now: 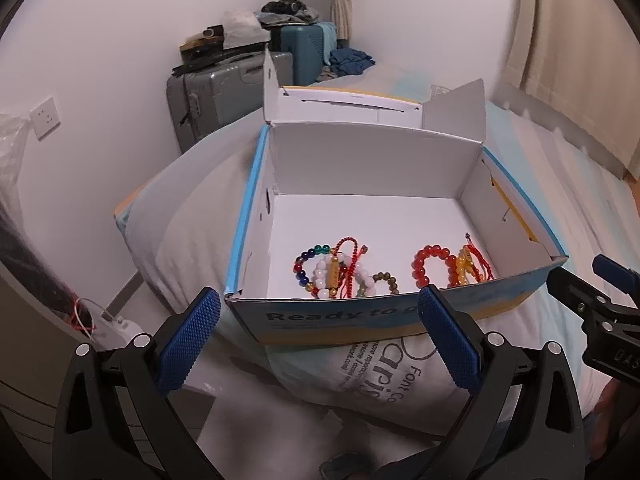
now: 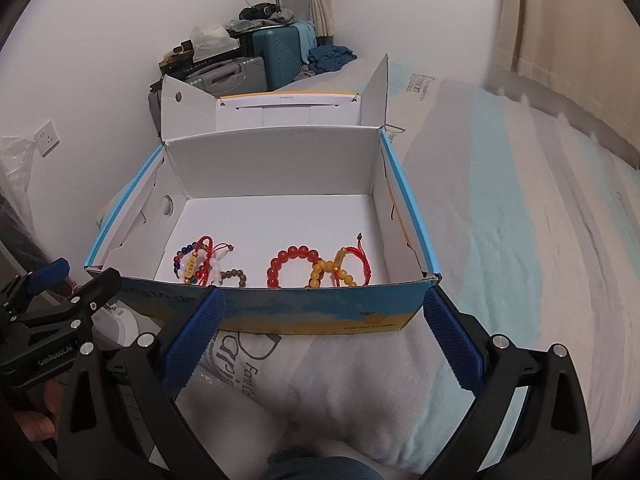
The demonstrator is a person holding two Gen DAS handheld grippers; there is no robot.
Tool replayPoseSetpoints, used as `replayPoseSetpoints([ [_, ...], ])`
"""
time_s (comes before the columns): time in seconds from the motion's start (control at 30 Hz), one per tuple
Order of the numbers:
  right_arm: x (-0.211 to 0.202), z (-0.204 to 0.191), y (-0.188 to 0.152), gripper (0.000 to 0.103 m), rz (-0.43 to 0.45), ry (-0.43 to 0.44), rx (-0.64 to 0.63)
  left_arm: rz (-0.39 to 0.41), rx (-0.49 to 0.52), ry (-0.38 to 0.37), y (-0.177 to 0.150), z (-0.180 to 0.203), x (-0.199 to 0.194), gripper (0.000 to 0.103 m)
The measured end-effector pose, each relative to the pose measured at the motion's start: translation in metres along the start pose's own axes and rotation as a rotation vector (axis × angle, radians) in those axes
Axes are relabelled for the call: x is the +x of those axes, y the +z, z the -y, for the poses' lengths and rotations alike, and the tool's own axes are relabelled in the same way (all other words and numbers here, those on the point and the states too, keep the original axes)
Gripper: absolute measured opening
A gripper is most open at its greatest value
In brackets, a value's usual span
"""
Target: Organize jewelry
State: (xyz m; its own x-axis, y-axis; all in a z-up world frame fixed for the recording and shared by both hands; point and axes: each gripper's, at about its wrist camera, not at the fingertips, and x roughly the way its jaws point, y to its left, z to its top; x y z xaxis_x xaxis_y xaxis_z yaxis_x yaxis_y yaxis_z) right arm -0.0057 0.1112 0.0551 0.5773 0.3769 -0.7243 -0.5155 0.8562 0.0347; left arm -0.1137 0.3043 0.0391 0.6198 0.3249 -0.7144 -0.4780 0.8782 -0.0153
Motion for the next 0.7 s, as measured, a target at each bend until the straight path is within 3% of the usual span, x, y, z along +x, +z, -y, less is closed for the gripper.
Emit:
replayPoseSetpoints([
  [0.3, 0.002, -0.001, 0.001, 0.095, -0.006, -0.005, -0.014, 0.027, 0.072, 0.034, -0.002, 0.015, -0.002, 0.097],
  [0.7, 0.001, 0.001, 0.000, 0.095, -0.008, 0.002, -0.011, 0.037, 0.040, -0.020, -0.002, 0.018, -0.007, 0.097],
])
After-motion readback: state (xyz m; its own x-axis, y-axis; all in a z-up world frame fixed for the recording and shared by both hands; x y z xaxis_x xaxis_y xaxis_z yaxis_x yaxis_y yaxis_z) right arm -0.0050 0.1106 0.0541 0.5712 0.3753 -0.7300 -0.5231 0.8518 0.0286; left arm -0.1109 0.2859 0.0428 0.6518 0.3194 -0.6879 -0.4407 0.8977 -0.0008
